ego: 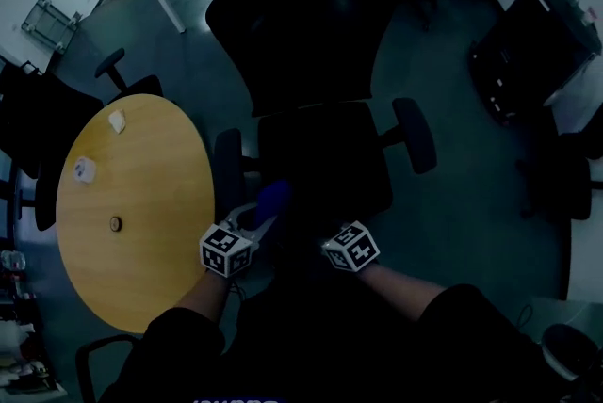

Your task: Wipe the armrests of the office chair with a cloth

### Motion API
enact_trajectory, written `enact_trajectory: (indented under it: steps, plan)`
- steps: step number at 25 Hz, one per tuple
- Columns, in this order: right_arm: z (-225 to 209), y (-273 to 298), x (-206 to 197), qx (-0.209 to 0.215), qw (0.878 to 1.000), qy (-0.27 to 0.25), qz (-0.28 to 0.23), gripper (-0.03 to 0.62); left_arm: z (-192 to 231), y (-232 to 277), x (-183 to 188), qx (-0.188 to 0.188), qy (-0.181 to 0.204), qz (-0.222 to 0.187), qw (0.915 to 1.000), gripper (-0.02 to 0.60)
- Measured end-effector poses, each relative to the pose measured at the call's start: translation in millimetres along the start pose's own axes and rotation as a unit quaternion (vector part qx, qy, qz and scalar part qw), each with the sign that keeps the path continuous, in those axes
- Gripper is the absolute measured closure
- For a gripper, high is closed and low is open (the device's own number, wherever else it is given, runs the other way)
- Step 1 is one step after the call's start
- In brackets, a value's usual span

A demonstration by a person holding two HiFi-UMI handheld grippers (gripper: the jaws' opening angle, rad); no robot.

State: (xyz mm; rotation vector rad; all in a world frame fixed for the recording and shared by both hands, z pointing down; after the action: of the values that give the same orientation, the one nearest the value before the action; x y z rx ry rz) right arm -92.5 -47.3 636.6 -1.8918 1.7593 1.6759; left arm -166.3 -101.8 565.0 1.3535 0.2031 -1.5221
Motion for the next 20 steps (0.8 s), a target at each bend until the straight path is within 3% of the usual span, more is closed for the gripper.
enact_trajectory:
  steps: [2, 4, 8, 11, 14, 20]
  plan:
    - [-29.4, -37.6, -8.9, -0.038, 0.998, 0.034, -0.027, 0.591, -2.0, 11.0, 29.4, 0.036, -0.039, -0.057, 0.997, 0.456]
    - [-56.6, -69.9, -15.9, -0.077, 0.994, 0.065, -0.052, 0.591, -1.8, 28.3, 53.9, 0.053, -0.026, -0.072, 0.9957, 0.456]
    - [-89.7, -118.4, -24.7, -0.132, 0.981, 0.112, -0.092, 0.591, 1.5, 65.1, 99.7, 0.046, 0.012, -0.077, 0.9959, 0.456]
    - [-106.4, -138.4, -29.7, -0.162, 0.973, 0.128, -0.098, 0.591, 4.7, 89.4, 124.8, 0.031, 0.017, -0.088, 0.9955, 0.456]
    - [-115.4, -155.0, -30.0, -0.19, 0.965, 0.147, -0.104, 0.591, -0.7, 116.0, 136.5, 0.001, 0.041, -0.07, 0.9967, 0.456]
    - [-143.1, -179.5, -14.7, -0.236, 0.957, 0.133, -0.107, 0.591, -15.8, 175.7, 178.8, -0.057, 0.089, -0.071, 0.9919, 0.456]
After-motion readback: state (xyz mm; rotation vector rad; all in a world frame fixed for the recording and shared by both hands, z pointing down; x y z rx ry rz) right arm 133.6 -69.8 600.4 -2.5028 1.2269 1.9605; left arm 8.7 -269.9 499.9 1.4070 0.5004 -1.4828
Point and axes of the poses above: the fingertips, and each gripper's own axes: y forward along the fingers, z to its left, x out of its top, the point moved 1 cm from there along -y, backward along the fingers, and after that the axes turned 4 degrees about -y, right-handed, at the moved point
